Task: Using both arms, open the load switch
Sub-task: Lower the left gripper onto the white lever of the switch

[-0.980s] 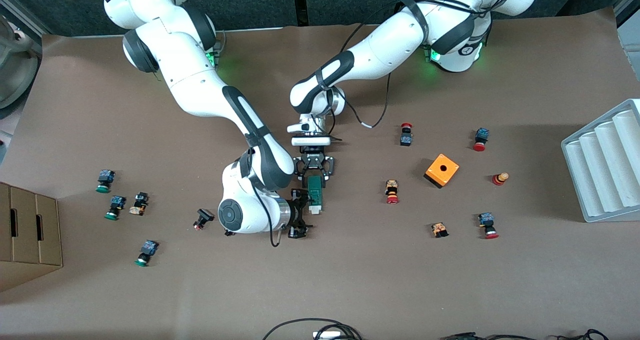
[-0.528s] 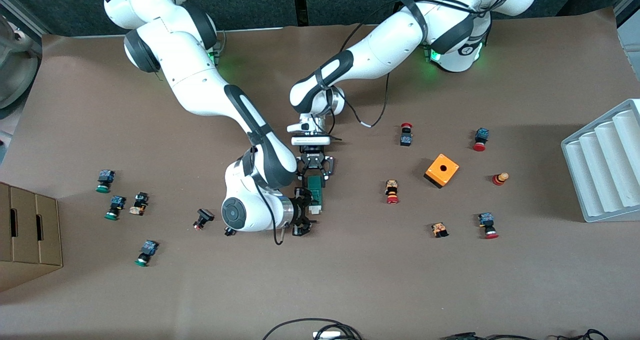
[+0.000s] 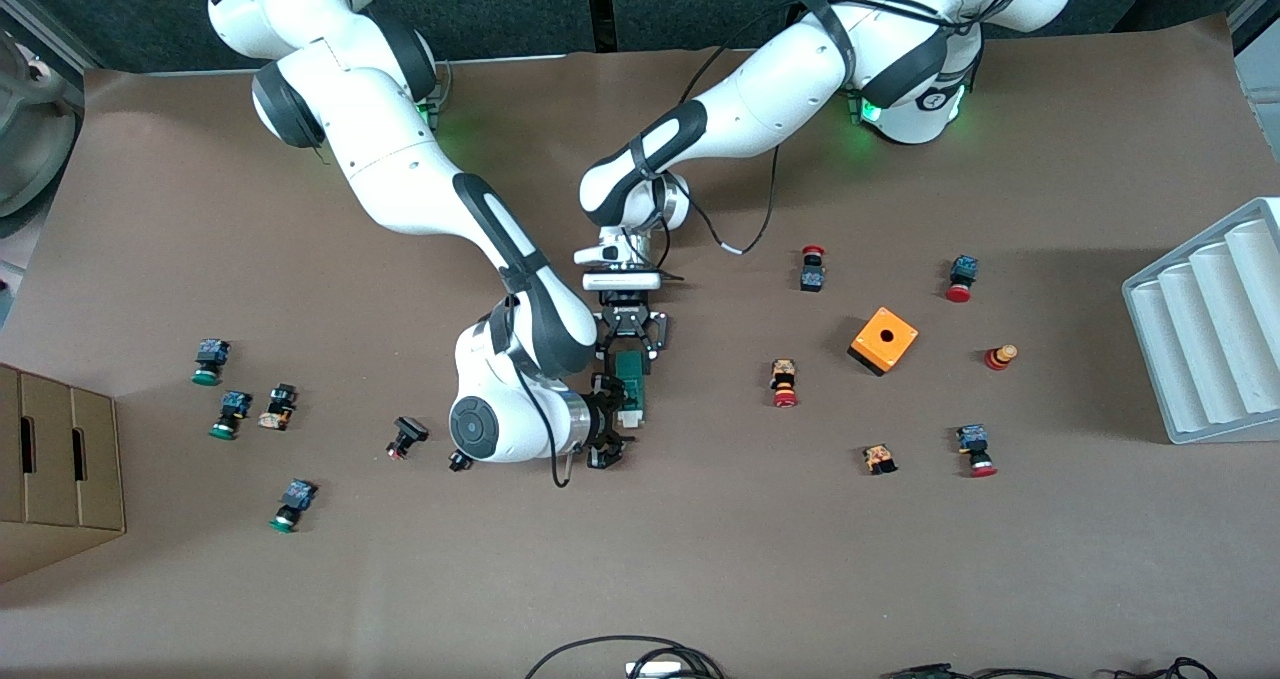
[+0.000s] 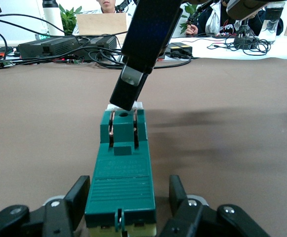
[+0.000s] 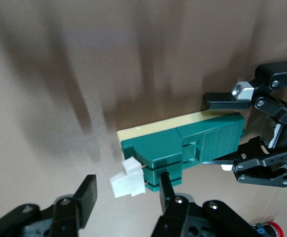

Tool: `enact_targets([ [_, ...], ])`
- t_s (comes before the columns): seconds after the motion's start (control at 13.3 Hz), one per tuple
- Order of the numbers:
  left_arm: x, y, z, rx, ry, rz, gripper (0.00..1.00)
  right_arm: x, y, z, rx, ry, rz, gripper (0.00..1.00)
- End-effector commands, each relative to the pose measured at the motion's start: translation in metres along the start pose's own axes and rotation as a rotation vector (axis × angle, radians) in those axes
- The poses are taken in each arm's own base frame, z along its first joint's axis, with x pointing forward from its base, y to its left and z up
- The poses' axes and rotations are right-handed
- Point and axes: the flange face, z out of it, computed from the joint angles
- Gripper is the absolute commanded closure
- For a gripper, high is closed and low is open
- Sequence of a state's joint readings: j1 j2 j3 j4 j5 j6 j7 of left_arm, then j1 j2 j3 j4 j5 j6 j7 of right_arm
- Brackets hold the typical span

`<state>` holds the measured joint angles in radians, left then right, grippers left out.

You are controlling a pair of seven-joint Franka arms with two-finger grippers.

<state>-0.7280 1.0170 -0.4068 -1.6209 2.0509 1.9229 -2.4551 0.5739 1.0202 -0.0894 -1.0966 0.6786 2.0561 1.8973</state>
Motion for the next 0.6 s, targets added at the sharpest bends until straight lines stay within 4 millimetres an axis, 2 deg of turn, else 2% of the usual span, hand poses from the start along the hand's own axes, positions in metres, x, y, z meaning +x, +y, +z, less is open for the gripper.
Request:
enact_targets([
  [0.0, -0.008, 0.002, -0.001, -0.005, 0.021, 0.002, 0.27, -0.005, -0.004, 0.0, -0.027, -0.053, 0.026, 0.47],
  [0.15, -0.017, 0.003, -0.005, -0.005, 0.028, 0.014, 0.27, -0.005, -0.004, 0.0, -0.028, -0.055, 0.027, 0.47],
  [0.53, -0.019, 0.003, -0.005, -0.003, 0.037, 0.019, 0.27, -0.003, -0.005, 0.0, -0.027, -0.052, 0.03, 0.5],
])
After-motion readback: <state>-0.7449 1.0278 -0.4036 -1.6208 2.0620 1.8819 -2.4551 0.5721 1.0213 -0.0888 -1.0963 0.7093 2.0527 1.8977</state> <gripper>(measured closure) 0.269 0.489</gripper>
